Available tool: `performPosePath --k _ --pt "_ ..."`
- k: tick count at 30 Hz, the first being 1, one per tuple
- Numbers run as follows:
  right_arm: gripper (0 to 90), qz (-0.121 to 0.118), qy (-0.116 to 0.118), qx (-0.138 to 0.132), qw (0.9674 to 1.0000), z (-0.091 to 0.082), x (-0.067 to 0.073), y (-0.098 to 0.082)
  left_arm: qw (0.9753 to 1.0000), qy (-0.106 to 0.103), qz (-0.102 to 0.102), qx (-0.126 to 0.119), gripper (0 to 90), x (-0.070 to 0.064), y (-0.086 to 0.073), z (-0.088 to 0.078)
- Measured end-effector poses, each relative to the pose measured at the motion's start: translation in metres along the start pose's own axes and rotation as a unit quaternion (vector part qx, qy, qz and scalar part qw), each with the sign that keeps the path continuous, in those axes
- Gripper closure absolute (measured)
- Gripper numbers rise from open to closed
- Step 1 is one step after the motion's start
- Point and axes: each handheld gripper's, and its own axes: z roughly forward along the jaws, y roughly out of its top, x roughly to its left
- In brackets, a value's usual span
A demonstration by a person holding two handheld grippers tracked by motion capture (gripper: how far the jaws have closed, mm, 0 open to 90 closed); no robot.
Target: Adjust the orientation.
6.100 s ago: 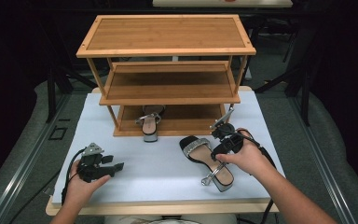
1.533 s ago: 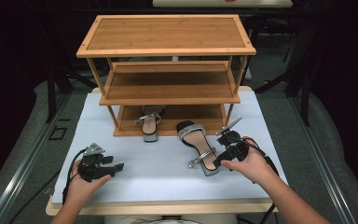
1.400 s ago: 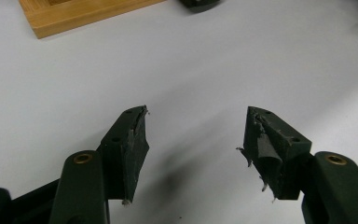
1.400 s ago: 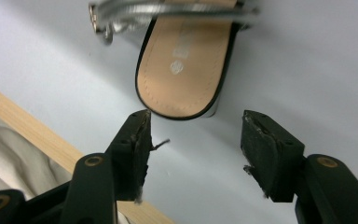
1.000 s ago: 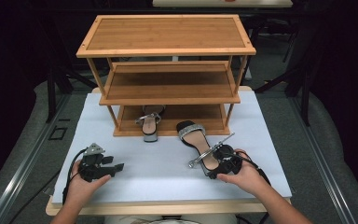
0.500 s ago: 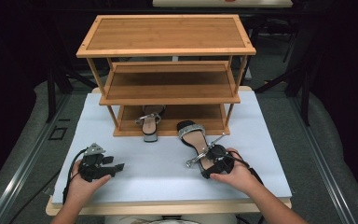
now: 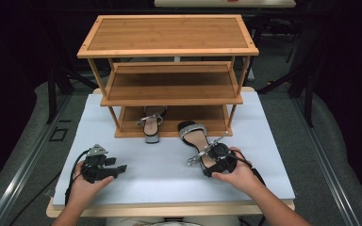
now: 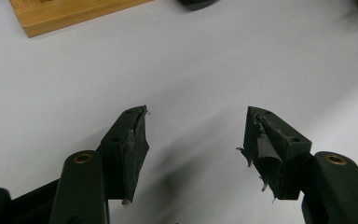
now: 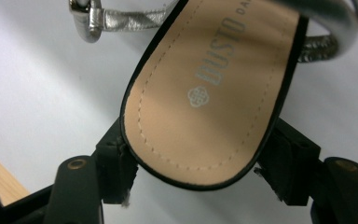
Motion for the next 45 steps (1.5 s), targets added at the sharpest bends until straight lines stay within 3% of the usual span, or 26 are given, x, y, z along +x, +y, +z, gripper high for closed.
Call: performPosePath --k 1,8,15,18,21,23,28,32,35,45 --pt "35.4 0.007 0.012 -0.006 0.9999 -0.001 -0.003 0.002 1.0 0.001 -0.001 -0.001 39.3 0.0 0.0 0.0" --pt "38.4 0.049 -0.001 -0.024 0.9985 0.0 -0.01 0.025 1.0 0.001 -0.001 0.002 39.3 0.002 0.0 0.003" --pt "38.6 0.103 0.012 -0.035 0.9939 0.012 -0.005 0.05 1.0 -0.001 0.003 0.005 39.3 0.002 0.002 0.005" --pt "38.4 0.101 -0.006 -0.04 0.994 0.018 0.002 0.056 1.0 0.0 0.0 0.005 39.3 0.003 0.002 0.005" --pt "37.4 0.088 0.002 -0.032 0.9956 0.024 0.008 0.061 1.0 0.0 0.004 0.006 39.3 0.003 0.002 0.005" --pt "37.2 0.077 -0.011 -0.034 0.9964 0.028 0.013 0.063 1.0 0.0 0.003 0.004 39.3 0.003 0.002 0.004" --pt "37.2 0.064 -0.015 -0.03 0.9974 0.033 0.021 0.065 1.0 0.0 0.001 0.006 39.3 0.004 0.001 0.004" --pt "37.1 0.071 -0.012 -0.029 0.997 0.036 0.02 0.07 1.0 0.0 0.003 0.005 39.3 0.003 0.002 0.005" --pt "37.1 0.082 0.004 -0.038 0.9959 0.036 0.018 0.074 1.0 -0.001 0.003 0.005 39.3 0.003 0.002 0.006" --pt "36.5 0.087 -0.013 -0.042 0.9953 0.041 0.021 0.098 0.9999 -0.002 0.004 0.009 39.3 0.004 0.002 0.006"
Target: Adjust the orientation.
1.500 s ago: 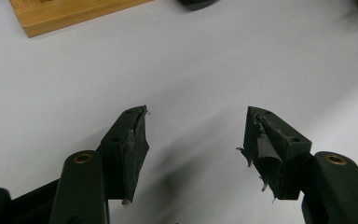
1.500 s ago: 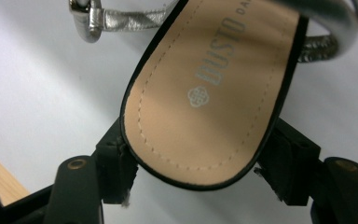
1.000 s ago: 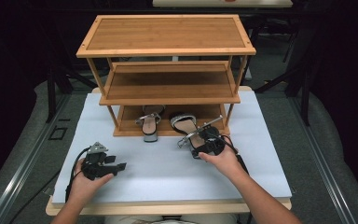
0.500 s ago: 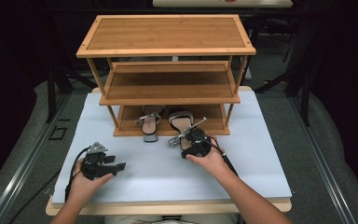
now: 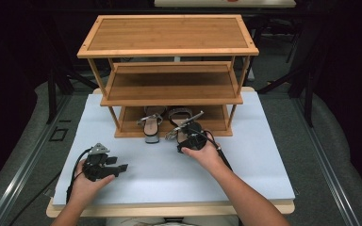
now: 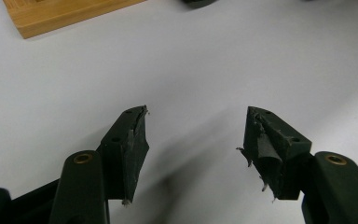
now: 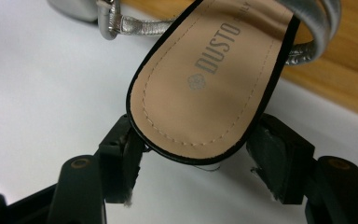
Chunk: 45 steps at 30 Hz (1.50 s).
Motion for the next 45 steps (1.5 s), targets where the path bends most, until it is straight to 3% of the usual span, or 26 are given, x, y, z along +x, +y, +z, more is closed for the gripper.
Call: performPosePath --k 4,5,6,7,8,11,18,26,29,34,39,45 --pt "36.4 0.003 -0.009 -0.002 1.0 0.004 0.002 0.009 1.0 -0.001 -0.001 -0.001 39.3 0.002 0.0 0.001" --pt "36.5 -0.002 -0.011 0.039 0.9992 -0.001 0.001 0.014 1.0 0.0 -0.003 -0.001 39.3 0.002 0.0 0.001" --pt "36.5 0.01 -0.006 -0.01 0.9999 0.006 0.002 0.014 1.0 -0.001 -0.002 -0.001 39.3 0.002 0.001 0.002" --pt "36.5 0.003 -0.015 0.025 0.9996 0.002 0.001 0.019 1.0 0.0 -0.004 0.0 39.3 0.001 0.001 0.003" --pt "36.5 0.011 -0.011 -0.015 0.9998 0.007 0.002 0.019 1.0 -0.001 -0.003 0.0 39.3 0.001 0.001 0.003" --pt "36.5 0.012 -0.023 -0.016 0.9995 0.011 0.001 0.026 1.0 -0.002 -0.003 -0.002 39.3 0.0 0.003 0.006" --pt "35.5 0.021 -0.019 -0.017 0.9995 0.019 -0.003 0.039 1.0 -0.003 -0.001 0.0 39.2 0.001 0.008 0.01" --pt "36.3 0.004 -0.027 -0.018 0.9995 0.02 -0.004 0.033 0.9999 -0.011 -0.012 0.0 39.4 0.004 0.01 0.013" --pt "36.2 0.01 -0.006 -0.012 0.9999 0.015 -0.003 0.032 0.9999 -0.012 -0.011 -0.003 40.2 0.005 0.015 0.013" --pt "36.7 -0.012 -0.013 -0.031 0.9994 0.001 -0.003 0.024 0.9999 -0.01 -0.01 -0.001 48.5 0.007 0.027 0.017" --pt "44.0 -0.021 -0.017 -0.025 0.9993 -0.007 -0.006 0.017 0.9999 0.007 -0.008 0.003 57.0 0.01 0.043 0.024" --pt "61.7 -0.027 -0.029 -0.039 0.9984 -0.017 -0.013 0.008 0.9998 0.013 -0.016 0.004 67.8 0.012 0.061 0.033"
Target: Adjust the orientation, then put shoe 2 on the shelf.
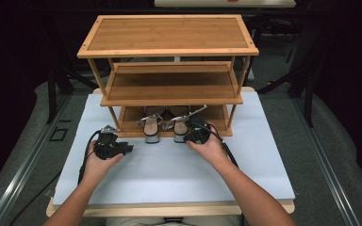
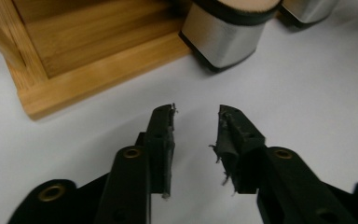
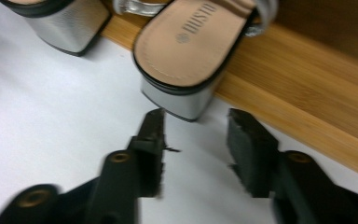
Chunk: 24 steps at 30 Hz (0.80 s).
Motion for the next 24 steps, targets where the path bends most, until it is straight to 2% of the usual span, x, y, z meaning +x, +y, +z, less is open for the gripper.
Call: performPosePath --k 2,5,7,11,20,24 --pt "67.9 0.001 -0.008 -0.004 1.0 -0.001 -0.003 -0.003 1.0 -0.001 -0.002 0.003 73.0 0.0 0.005 0.003" --pt "72.7 0.006 -0.011 -0.015 0.9998 -0.001 -0.007 -0.005 1.0 0.0 -0.004 0.002 79.7 -0.002 0.012 0.006" --pt "75.1 0.016 -0.01 -0.024 0.9995 0.0 -0.01 -0.006 1.0 -0.001 -0.006 0.001 83.1 -0.004 0.016 0.008" --pt "77.4 0.036 -0.009 -0.021 0.9991 0.007 -0.017 -0.007 0.9999 -0.001 -0.007 0.011 87.9 -0.004 0.024 0.014" --pt "78.2 0.065 0.007 -0.016 0.9977 0.016 -0.021 -0.002 0.9996 -0.005 -0.01 0.028 89.5 -0.008 0.032 0.035" --pt "78.0 0.064 0.017 -0.015 0.9977 0.02 -0.016 -0.001 0.9995 -0.012 -0.006 0.028 89.5 -0.015 0.036 0.043"
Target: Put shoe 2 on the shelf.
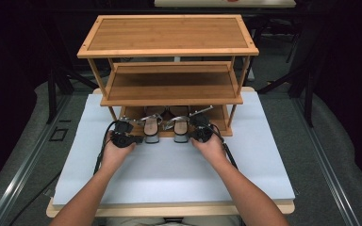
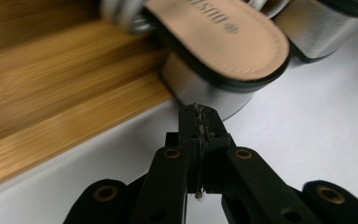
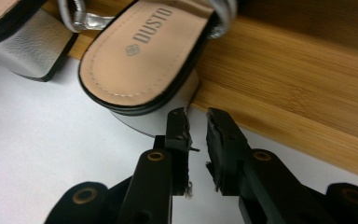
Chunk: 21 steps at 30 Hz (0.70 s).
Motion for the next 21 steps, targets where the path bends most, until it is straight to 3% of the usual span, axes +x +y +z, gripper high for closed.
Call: performPosePath --k 5,10,21 --pt "78.9 -0.005 -0.009 -0.005 0.9999 0.003 0.006 0.001 0.9999 0.004 0.011 -0.001 89.7 -0.008 0.004 0.006" --pt "79.0 0.0 0.006 -0.002 1.0 0.003 0.007 0.002 0.9999 0.005 0.01 -0.003 89.8 -0.012 0.008 0.012" --pt "79.8 -0.008 0.004 -0.01 0.9999 0.008 0.017 0.003 1.0 0.0 0.006 -0.006 89.8 -0.023 0.014 0.022"
